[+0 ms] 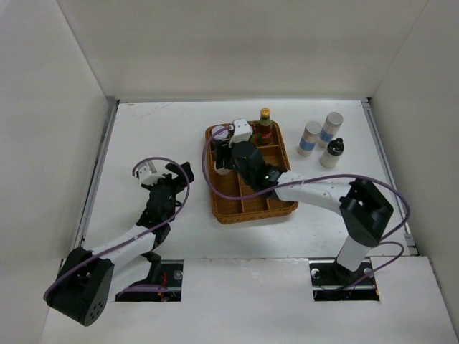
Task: Organize the condiment bottles
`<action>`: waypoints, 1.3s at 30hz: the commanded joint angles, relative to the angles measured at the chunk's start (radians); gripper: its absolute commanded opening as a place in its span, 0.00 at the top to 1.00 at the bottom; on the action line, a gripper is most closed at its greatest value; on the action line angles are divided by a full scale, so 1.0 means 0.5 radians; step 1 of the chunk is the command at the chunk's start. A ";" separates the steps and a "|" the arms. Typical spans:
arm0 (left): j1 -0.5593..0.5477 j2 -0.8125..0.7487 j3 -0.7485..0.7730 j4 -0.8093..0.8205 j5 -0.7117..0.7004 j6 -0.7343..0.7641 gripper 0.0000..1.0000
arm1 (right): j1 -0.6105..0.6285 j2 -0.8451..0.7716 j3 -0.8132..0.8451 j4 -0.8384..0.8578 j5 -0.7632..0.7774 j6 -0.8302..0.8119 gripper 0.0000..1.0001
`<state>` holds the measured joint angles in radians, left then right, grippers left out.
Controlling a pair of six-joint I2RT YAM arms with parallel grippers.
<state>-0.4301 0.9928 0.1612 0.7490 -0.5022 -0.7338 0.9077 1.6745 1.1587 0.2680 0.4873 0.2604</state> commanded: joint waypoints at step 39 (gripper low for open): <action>-0.043 0.150 0.052 0.073 0.127 -0.069 0.11 | -1.430 -0.760 -0.600 -0.186 0.404 0.105 0.02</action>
<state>-0.4438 1.0634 0.1619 0.7364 -0.4576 -0.7589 0.2264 1.2545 0.8383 0.2497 0.7403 0.2741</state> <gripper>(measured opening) 0.888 0.988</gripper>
